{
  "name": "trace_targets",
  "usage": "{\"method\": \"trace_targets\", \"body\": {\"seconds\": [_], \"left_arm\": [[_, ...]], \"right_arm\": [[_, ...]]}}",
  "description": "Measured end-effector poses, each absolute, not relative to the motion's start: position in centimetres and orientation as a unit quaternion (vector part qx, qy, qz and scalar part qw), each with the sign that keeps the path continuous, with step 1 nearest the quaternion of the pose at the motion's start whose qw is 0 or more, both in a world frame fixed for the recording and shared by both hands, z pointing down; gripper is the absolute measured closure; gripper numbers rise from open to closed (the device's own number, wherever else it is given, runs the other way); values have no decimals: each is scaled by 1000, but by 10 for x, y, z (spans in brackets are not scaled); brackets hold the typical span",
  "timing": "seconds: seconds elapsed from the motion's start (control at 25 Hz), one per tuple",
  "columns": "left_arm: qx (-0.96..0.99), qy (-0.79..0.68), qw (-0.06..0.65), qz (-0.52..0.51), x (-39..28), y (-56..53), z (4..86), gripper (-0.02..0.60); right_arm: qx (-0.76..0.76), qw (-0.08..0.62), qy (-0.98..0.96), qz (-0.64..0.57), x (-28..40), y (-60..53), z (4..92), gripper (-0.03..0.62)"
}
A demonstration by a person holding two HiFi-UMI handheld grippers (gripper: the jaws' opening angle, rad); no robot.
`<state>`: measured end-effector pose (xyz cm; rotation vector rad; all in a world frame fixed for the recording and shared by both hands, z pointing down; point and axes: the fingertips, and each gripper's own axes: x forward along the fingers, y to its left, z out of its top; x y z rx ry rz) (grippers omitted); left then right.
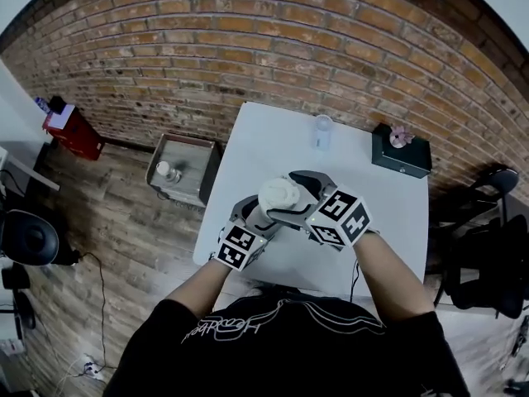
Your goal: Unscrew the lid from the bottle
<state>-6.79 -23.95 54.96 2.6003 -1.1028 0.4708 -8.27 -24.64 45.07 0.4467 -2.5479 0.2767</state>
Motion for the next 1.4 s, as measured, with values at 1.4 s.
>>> {"method": "trace_targets", "body": {"seconds": [1.4], "left_arm": [[904,-378,136,147,-67,-238,549,224]], "right_arm": [[-7,311,-949,46,-86,-244,468,238]]}}
